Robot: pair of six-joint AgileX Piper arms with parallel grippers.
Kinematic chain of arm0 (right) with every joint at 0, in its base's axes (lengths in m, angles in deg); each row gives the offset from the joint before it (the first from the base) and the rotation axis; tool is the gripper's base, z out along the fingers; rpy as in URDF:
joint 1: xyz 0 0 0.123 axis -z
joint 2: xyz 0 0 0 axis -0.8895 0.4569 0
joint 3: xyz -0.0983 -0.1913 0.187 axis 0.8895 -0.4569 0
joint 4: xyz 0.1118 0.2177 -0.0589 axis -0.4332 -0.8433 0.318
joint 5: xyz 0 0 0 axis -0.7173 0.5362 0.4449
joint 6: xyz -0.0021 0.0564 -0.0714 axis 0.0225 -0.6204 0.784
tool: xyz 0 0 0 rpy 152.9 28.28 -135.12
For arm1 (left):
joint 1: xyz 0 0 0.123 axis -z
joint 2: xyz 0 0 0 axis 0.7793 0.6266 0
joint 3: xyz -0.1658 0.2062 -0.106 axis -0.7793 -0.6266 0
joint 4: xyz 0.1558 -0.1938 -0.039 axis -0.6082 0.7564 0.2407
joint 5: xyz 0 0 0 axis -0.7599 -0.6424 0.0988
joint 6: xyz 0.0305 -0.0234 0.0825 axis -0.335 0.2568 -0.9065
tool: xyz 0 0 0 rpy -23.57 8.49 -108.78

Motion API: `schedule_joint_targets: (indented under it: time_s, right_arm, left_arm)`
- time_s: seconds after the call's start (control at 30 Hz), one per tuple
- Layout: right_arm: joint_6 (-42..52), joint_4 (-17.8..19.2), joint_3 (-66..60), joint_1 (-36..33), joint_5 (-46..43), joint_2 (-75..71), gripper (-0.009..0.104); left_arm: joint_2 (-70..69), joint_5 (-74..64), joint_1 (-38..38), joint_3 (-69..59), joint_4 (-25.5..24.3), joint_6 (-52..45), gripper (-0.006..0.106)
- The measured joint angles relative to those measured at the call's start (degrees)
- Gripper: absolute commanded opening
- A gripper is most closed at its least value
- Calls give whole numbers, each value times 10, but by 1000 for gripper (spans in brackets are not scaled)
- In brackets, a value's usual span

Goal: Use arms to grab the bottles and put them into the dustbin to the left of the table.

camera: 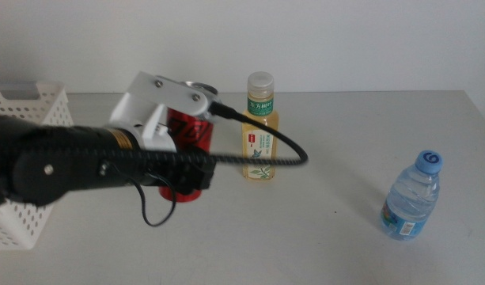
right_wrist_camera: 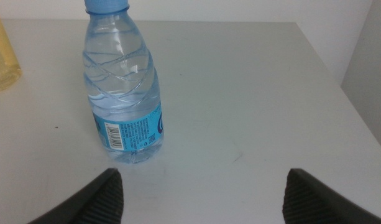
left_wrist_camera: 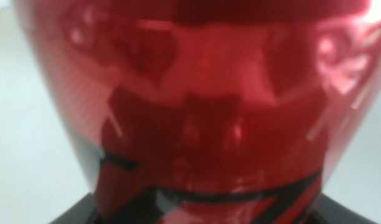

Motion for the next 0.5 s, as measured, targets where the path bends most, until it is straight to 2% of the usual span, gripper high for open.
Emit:
schedule_joint_targets:
  time_s: [0.1,0.3,0.5]
  right_arm:
    - [0,0,0,0,0,0,66]
    - [0,0,0,0,0,0,66]
    - [0,0,0,0,0,0,66]
  left_arm:
    - [3,-124,-77,62,0,-5,15]
    - [46,-374,-229,213,-7,-74,13]
    - [124,-529,-355,372,-8,-109,6]
